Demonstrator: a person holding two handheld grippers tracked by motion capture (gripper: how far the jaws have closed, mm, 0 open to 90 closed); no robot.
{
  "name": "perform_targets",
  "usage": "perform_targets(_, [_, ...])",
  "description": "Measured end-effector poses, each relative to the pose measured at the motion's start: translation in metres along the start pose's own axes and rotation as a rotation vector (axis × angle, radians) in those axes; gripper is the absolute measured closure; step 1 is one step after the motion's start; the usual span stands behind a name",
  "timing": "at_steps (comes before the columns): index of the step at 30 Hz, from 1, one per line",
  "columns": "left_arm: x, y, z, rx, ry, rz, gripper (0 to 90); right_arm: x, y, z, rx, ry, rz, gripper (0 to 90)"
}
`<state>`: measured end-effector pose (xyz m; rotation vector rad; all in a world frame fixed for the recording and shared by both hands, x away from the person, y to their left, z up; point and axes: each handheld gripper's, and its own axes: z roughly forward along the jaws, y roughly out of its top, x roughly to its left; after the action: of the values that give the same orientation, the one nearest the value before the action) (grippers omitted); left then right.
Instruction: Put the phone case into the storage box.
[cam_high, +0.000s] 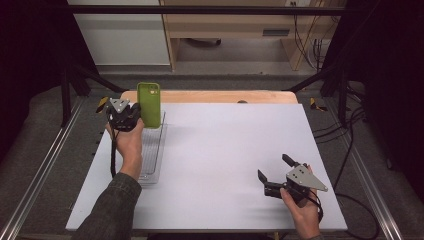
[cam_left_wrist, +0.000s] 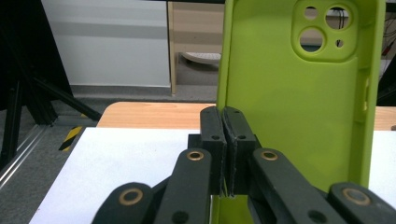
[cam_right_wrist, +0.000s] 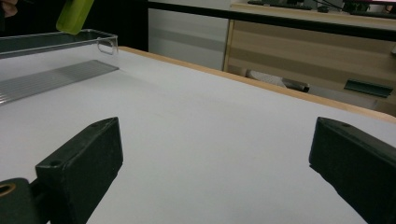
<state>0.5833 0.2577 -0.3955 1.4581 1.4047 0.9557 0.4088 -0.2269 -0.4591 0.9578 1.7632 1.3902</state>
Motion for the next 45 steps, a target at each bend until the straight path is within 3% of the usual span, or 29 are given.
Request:
perform_targets(13, [0.003,-0.002,0.004,-0.007,0.026,-0.005,87.2,-0.002,0.001,-0.001,-0.010,0.002,0.013,2.9])
perform_targets(28, [0.002,-0.006,0.007,-0.006,0.023,-0.001,87.1,-0.002,0.001,-0.001,-0.006,0.000,0.013,2.9])
perform_targets(45, [0.001,-0.019,0.014,0.022,0.033,0.002,87.1,-0.002,0.001,-0.001,-0.005,0.005,0.015,2.8])
